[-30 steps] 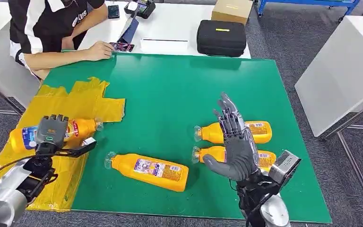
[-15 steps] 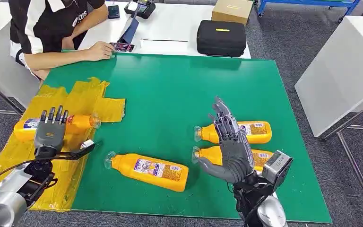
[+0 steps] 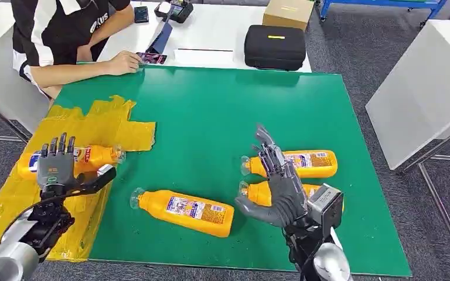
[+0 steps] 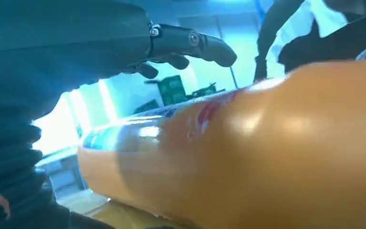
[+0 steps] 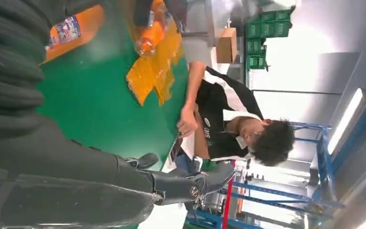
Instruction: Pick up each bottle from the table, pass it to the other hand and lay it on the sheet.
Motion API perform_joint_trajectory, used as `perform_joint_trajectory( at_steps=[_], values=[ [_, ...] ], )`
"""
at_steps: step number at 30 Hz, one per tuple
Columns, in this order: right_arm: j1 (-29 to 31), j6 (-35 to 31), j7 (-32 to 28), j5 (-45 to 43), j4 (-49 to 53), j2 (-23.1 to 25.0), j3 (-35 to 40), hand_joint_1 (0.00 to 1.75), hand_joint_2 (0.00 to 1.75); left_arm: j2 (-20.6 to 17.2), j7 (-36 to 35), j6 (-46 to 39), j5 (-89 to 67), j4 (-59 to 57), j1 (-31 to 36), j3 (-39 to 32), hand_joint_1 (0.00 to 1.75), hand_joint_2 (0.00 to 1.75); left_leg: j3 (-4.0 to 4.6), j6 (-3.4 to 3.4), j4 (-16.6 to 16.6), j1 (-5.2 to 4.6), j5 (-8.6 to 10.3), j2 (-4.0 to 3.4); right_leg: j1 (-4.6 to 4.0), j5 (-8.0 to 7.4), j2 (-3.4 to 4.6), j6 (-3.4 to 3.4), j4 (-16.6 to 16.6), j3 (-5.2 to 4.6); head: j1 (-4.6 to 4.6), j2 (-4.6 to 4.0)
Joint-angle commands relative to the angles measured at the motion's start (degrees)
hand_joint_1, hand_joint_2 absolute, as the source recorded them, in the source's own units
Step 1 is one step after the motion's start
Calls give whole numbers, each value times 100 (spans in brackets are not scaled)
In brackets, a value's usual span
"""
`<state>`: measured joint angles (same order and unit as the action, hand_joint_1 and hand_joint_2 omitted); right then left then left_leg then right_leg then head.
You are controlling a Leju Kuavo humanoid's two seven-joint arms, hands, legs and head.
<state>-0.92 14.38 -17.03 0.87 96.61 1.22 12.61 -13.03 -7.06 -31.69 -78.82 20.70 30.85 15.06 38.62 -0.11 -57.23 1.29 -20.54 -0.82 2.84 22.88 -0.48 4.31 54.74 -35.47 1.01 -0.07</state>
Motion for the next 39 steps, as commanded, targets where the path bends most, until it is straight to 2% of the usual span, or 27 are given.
perform_joint_trajectory(
  at_steps=[1,2,4,6,7,8,9,11,14,15,16,17,21,23,29,33,34,38,39],
  values=[
    [249,-570,209,1374,-370,-122,415,0,175,564,1657,205,1706,353,-150,-1863,0,175,-43,-5,-2,2,-21,3,-5,17,5,-37,1,40,0,0],
    [313,-491,307,1619,-480,-128,546,0,175,747,2768,1169,2892,566,-182,-2591,0,175,-23,-5,1,1,-10,7,-3,9,-2,-23,-3,24,0,0],
    [491,-449,649,2280,-810,-168,838,0,175,953,3538,2240,4127,1003,-339,-3343,0,175,-43,-8,-6,3,-23,11,-7,21,-3,-38,1,43,0,0],
    [658,-457,793,2650,-1216,-124,1092,0,175,1085,3762,3010,4854,1580,-637,-3485,0,175,-43,-7,-3,4,-21,3,-8,15,4,-34,-4,43,-2,0],
    [676,-471,791,2680,-1285,-106,1122,0,175,1104,3761,3018,4861,1621,-666,-3460,0,175,-27,-5,4,3,-10,-10,-5,2,15,-21,-10,23,0,0],
    [683,-483,785,2690,-1310,-99,1127,0,175,1109,3759,3021,4868,1641,-679,-3453,0,175,-52,-7,9,-1,-18,-10,-3,9,17,-31,-13,50,-2,0],
    [683,-483,785,2690,-1310,-99,1127,0,175,1109,3759,3021,4868,1641,-679,-3453,0,175,-33,-3,8,-2,-8,-7,0,4,11,-19,-9,34,2,0],
    [736,-493,829,2817,-1411,-153,1218,0,175,1131,3825,3292,5207,1805,-766,-3344,0,175,-49,-5,0,3,-20,-10,-6,11,18,-33,-6,46,-2,0],
    [938,-327,1026,2852,-1963,-124,1425,0,175,1264,4266,4659,6441,2159,-931,-3134,0,175,-31,-4,4,1,-10,-6,-4,5,10,-22,-7,30,0,0],
    [1077,-391,1177,2991,-2361,-64,1527,0,175,1339,4290,5085,6940,2274,-967,-3032,0,175,-51,-6,3,3,-19,-10,-7,10,18,-34,-9,48,2,0],
    [1173,-521,1284,3166,-2656,-4,1606,0,175,1396,4281,5369,7262,2368,-997,-2940,0,175,-61,-7,2,3,-24,-9,-7,15,18,-40,-8,57,0,0],
    [1271,-591,1338,3277,-2919,45,1688,0,175,1456,4278,5560,7486,2471,-1024,-2851,0,175,-35,-4,5,3,-10,-3,-6,4,8,-23,-11,35,0,0],
    [1379,-796,1407,3499,-3499,177,1774,0,175,1700,4100,5818,7925,2946,-1126,-2411,0,175,-63,-10,-3,5,-26,9,-9,23,0,-46,-5,67,-2,0],
    [1379,-796,1407,3499,-3499,177,1774,0,175,1700,4100,5818,7925,2946,-1126,-2411,0,175,-30,-5,1,3,-11,3,-6,8,2,-25,-5,33,2,0],
    [1355,-799,1412,3493,-3418,155,1758,0,175,1645,4075,5824,7982,2951,-1138,-2406,0,175,-51,-5,-4,3,-27,1,-8,21,9,-39,3,51,2,0],
    [1340,-757,1466,3544,-3422,150,1793,0,175,1648,4084,5895,8053,2956,-1137,-2356,0,175,-34,-5,-3,2,-18,1,-6,13,6,-28,1,35,0,0],
    [1357,-761,1568,3691,-3533,165,1879,0,175,1688,4068,5912,8119,3042,-1161,-2284,0,175,-51,-7,-8,3,-29,3,-7,23,6,-40,5,52,0,0],
    [1430,-864,1714,4150,-3993,359,2131,0,175,1821,4011,6016,8480,3555,-1428,-2104,0,175,-19,-3,2,2,-9,0,-5,5,4,-19,-4,21,0,0],
    [1457,-861,1714,4191,-4132,423,2146,0,175,1838,3994,6050,8587,3694,-1506,-2061,0,175,-39,-4,-2,3,-20,-1,-7,15,9,-31,0,40,0,0]
  ],
)
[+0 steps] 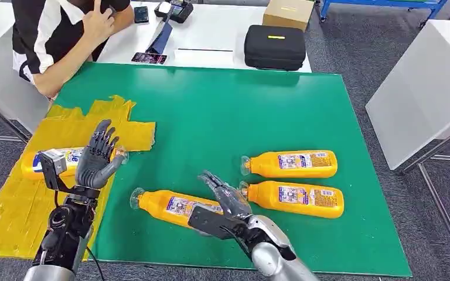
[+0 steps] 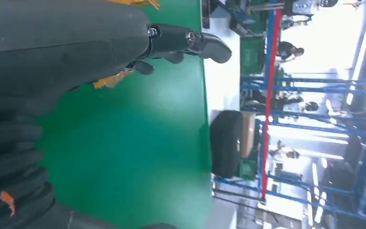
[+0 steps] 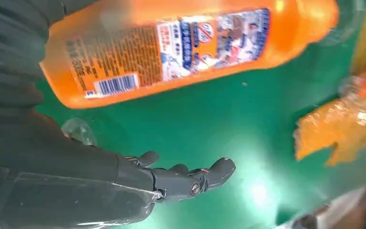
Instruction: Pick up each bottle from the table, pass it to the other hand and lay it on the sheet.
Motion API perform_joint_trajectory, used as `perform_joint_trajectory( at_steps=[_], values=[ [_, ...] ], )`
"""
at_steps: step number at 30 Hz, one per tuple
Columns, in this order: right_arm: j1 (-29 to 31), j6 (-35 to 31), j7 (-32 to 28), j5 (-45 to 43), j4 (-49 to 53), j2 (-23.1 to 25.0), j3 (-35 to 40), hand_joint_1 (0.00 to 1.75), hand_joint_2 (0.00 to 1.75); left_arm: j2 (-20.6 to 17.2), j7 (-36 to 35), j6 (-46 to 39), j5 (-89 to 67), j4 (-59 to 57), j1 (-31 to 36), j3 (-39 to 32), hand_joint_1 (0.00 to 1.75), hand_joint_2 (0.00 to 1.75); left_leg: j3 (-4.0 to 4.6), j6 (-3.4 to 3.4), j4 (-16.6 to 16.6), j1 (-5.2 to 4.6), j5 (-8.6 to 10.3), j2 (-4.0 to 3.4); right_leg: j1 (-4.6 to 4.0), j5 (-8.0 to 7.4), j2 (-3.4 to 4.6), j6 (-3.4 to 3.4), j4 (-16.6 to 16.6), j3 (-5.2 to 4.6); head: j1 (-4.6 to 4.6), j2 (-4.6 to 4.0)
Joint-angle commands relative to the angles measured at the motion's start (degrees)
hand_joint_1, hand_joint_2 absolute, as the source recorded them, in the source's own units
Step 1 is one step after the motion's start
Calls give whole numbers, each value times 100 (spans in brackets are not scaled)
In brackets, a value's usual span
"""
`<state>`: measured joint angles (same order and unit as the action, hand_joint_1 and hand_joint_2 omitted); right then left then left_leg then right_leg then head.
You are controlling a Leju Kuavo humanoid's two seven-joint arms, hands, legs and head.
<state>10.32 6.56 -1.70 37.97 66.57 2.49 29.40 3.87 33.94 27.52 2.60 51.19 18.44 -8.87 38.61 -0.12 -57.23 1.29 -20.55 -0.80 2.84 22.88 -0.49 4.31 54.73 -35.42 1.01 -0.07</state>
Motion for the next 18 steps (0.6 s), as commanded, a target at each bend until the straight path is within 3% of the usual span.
perform_joint_trajectory(
  at_steps=[1,7,11,12,18],
  values=[
    [383,-63,159,510,-1322,373,489,0,175,170,-134,157,562,834,-362,404,0,175,-20,-2,1,4,-9,-3,-6,5,7,-20,-5,18,2,0],
    [548,-125,154,727,-1848,546,567,0,175,223,-210,85,620,2195,-884,949,0,175,-37,-4,-7,5,-25,-7,-8,18,14,-36,4,32,2,0],
    [552,-125,153,729,-1884,556,565,0,175,227,-207,79,641,2282,-919,982,0,175,-22,-3,-3,4,-15,-4,-6,10,9,-25,1,18,2,0],
    [652,-144,153,762,-2353,630,603,0,175,197,-353,-170,745,2845,-1144,1314,0,175,-35,-4,-4,5,-21,-1,-8,16,8,-32,-1,30,2,0],
    [698,-238,283,985,-2824,671,524,0,175,109,-281,-420,600,3116,-1231,1678,0,175,-52,4,3,7,-19,1,-9,19,1,-40,-6,39,2,0]
  ],
)
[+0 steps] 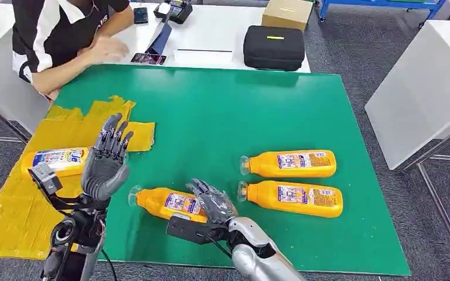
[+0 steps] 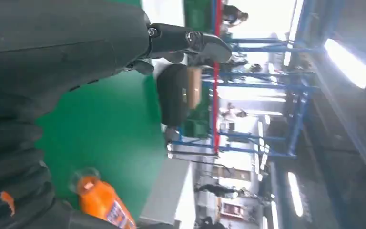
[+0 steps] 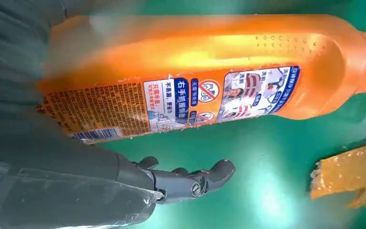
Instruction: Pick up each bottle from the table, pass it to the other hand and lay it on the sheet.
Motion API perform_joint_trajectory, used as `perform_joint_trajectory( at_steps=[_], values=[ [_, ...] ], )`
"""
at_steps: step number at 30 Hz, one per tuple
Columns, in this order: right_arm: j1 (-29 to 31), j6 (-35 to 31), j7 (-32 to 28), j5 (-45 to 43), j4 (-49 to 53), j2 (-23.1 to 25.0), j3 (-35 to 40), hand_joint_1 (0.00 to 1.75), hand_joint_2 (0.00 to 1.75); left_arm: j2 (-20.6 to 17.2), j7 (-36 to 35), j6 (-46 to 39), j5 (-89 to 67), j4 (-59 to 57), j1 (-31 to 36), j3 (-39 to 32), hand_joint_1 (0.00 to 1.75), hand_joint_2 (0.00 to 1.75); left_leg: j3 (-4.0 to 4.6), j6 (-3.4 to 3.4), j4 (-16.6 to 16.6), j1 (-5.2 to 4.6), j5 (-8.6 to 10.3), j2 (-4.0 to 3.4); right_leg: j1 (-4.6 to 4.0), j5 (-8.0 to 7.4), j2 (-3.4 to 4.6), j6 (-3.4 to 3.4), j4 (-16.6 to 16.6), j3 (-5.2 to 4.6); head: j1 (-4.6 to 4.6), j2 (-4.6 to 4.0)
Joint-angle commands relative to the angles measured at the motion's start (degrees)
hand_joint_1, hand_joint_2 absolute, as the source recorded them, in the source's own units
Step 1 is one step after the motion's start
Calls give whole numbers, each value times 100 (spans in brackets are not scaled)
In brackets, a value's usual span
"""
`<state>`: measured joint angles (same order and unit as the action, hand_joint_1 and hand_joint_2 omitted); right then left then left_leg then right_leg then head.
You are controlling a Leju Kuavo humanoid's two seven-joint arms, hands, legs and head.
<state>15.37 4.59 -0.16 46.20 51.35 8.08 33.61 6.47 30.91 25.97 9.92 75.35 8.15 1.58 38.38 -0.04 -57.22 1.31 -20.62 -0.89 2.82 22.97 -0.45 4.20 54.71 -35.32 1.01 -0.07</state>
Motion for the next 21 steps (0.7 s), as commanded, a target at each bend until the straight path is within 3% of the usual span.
perform_joint_trajectory(
  at_steps=[1,4,5,6,7,8,9,20,21],
  values=[
    [199,-28,139,202,-1364,113,100,0,175,-152,34,-268,-112,700,-201,658,0,175,-61,-7,-5,5,-31,14,-10,29,-1,-58,6,60,0,0],
    [250,-10,335,502,-1573,119,176,7,175,-136,52,-266,-64,733,-204,677,0,175,-80,22,3,7,-44,5,-9,37,-6,-34,-4,21,0,0],
    [268,-7,401,604,-1640,129,175,35,175,-133,51,-263,-57,728,-201,670,0,175,-105,19,10,8,-45,6,-10,41,-6,-34,-10,44,2,0],
    [289,12,464,736,-1721,133,189,79,175,-126,49,-261,-44,706,-187,661,0,175,-117,-5,9,8,-66,2,-8,45,-6,-29,-9,56,-2,0],
    [299,23,481,788,-1764,138,178,87,175,-121,48,-258,-38,686,-179,655,0,175,-131,-4,12,10,-66,-3,-12,43,1,-40,-13,67,0,0],
    [311,52,492,839,-1829,140,163,129,175,-111,40,-238,-3,645,-171,646,0,175,-134,-2,12,8,-64,-5,-9,42,2,-29,-12,68,2,0],
    [322,75,491,872,-1867,137,169,140,175,-114,39,-231,6,625,-165,645,0,175,-137,-3,14,9,-63,-2,-11,42,2,-38,-14,71,0,0],
    [318,75,491,872,-1873,128,166,140,175,-115,39,-231,6,622,-168,645,0,175,-162,10,12,9,-56,-2,-9,46,3,-32,-12,95,0,0],
    [339,119,490,925,-1901,129,202,161,175,-110,42,-223,18,607,-165,640,0,175,-162,11,11,9,-56,-6,-9,45,6,-27,-11,95,2,0]
  ],
)
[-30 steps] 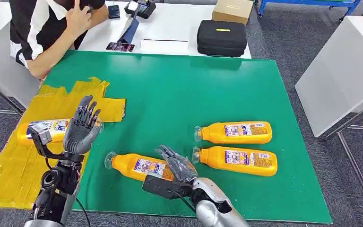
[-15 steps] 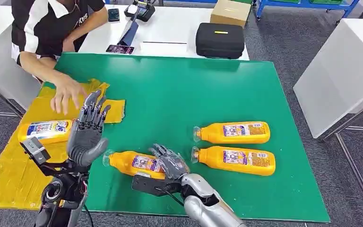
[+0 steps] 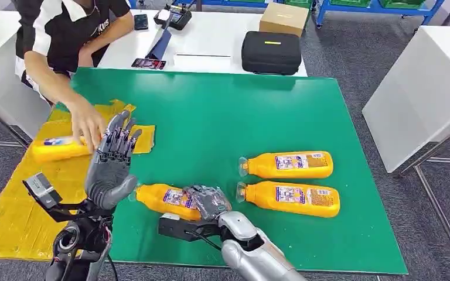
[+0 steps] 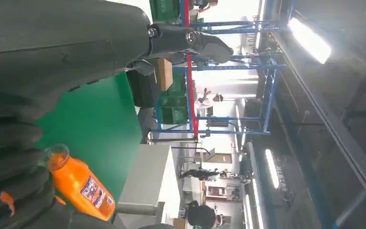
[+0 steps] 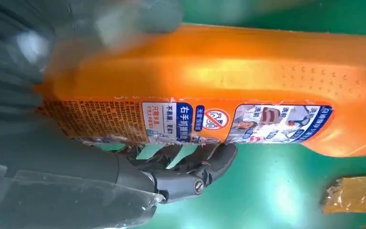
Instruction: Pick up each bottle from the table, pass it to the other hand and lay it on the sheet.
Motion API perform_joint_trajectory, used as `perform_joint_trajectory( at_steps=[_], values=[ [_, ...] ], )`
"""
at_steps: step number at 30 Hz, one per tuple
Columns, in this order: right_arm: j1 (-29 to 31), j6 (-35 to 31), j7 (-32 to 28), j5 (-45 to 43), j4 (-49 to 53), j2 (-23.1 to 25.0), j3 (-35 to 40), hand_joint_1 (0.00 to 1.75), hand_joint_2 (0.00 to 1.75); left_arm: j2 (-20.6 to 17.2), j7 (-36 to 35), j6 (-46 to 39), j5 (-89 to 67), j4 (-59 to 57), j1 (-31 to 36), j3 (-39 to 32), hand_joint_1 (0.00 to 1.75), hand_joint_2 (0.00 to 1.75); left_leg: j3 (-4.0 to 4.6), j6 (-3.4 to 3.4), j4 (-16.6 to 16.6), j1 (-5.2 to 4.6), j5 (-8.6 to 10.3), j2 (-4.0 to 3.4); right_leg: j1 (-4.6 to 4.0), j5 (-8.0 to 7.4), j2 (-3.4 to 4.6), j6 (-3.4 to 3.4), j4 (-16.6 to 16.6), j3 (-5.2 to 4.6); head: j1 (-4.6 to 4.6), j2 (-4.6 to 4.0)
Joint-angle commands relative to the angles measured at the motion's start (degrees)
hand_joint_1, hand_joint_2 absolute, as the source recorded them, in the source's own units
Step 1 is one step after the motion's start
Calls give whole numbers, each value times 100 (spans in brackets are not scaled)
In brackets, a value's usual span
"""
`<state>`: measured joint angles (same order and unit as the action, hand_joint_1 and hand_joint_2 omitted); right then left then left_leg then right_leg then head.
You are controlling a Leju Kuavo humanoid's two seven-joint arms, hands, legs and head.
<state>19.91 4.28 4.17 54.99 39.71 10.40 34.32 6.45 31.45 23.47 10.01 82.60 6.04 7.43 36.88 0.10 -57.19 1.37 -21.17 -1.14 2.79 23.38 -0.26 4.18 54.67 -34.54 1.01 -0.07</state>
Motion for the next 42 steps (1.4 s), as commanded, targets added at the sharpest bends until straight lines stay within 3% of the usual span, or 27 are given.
perform_joint_trajectory(
  at_steps=[1,10,15,19,23,28,33,38,42],
  values=[
    [-109,186,50,82,-760,-113,155,171,175,-96,-12,30,14,-119,47,54,0,175,-12,-6,10,2,-1,26,-7,6,-18,-35,-8,16,0,0],
    [-25,420,97,474,-1067,-95,295,175,175,-6,-71,55,20,-129,74,-36,0,175,-25,-6,10,4,-3,18,-8,4,-11,-35,-11,25,2,0],
    [-87,149,29,501,-783,-76,76,175,175,-9,-79,48,28,-41,-21,-130,0,175,-37,-14,12,5,-14,1,-9,2,2,-34,-12,32,2,0],
    [-314,-413,-242,58,-1,-62,-547,175,175,25,-133,-25,25,207,-236,-222,0,175,-33,-17,11,4,-17,7,-10,6,0,-52,-9,28,2,0],
    [-650,-944,-674,-555,938,-69,-1094,175,175,36,-240,-163,-33,395,-438,-252,0,175,-39,-14,5,3,-18,-4,-7,7,6,-25,-6,36,2,0],
    [-1110,-1502,-972,-1242,2029,-117,-1589,175,175,-65,-509,-835,-604,239,-360,-77,0,175,-9,-9,-1,-1,-13,8,-2,15,-1,-29,2,23,2,0],
    [-1208,-1725,-1089,-1477,2208,-53,-1760,175,175,-89,-581,-918,-615,169,-306,-17,0,175,54,-25,-4,-4,11,20,-2,-10,-2,-14,4,24,2,0],
    [-1250,-2096,-1101,-1713,2256,-2,-1979,175,175,-73,-897,-1012,-388,-96,-213,16,0,175,54,-22,-6,-4,-1,27,-2,5,-5,-27,9,24,2,0],
    [-1360,-2581,-1516,-2641,2328,57,-2406,175,175,-11,-1301,-1143,-265,-538,-55,127,0,175,76,-20,1,-8,9,27,4,-3,-8,-15,3,-4,0,0]
  ],
)
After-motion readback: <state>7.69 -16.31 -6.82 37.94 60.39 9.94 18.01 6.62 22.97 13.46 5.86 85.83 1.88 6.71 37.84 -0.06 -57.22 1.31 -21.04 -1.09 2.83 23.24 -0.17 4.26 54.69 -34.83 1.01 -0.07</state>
